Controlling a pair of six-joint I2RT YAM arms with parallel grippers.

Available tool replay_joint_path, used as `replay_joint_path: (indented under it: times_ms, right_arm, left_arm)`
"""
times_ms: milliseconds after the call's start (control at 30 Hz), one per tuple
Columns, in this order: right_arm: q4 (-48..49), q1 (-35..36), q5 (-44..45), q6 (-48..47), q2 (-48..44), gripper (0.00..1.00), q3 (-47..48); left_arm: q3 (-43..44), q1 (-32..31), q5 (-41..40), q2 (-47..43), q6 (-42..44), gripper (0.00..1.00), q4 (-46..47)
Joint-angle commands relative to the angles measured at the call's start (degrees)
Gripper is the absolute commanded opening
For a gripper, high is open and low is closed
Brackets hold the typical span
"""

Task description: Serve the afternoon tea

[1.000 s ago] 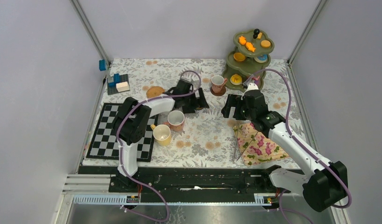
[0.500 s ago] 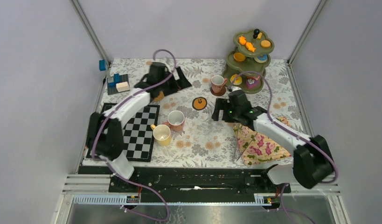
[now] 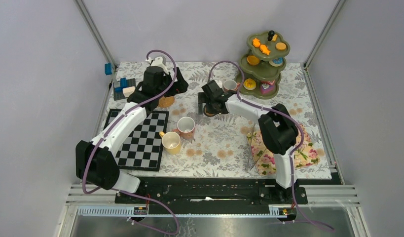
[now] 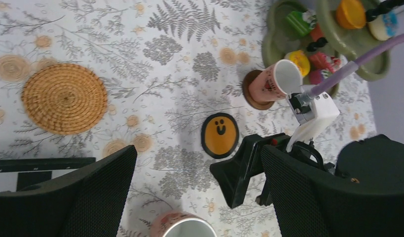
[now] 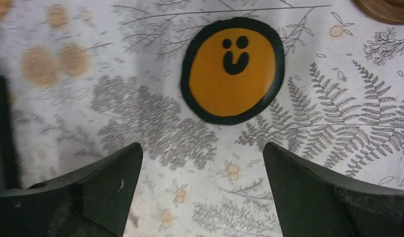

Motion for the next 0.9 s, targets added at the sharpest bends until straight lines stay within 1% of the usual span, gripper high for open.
replay_joint_path:
  times_ms: [0,133,300,433,667,867]
  right_arm:
    - [-5.72,0.42,7.77,0.4,4.04,1.0,5.38]
    - [-6.05,0.42,10.61,1.91,7.47,1.0,8.46]
    - [-6.69,0.44,10.73,2.66,11.83,1.0,12.23]
    - [-7.3,0.37,12.66,2.78,14.59,1.0,14.39]
    - [-7.31,0.37,13.86,3.25,17.8,1.0,16.16]
    - [-7.15,0.34,13.96,4.04,18.8,0.99,16.21]
  left_arm:
    - [-0.73,-0.61,-4.23,-3.5,1.36,0.99,1.44]
    - [-0.24,-1.11,-3.67,-2.78,0.92,0.99,0.71]
    - [-0.47,-2.58,-4.0,-2.67,0.98,0.99,0.64]
    - [-0.47,-2.76,-4.69,-2.87,1.11,0.99,0.61]
    - [-0.68,-2.76,-5.07,-3.07,1.15,0.99,0.63]
    - [-0.95,-2.76,-4.95,-3.32,1.15,0.99,0.91]
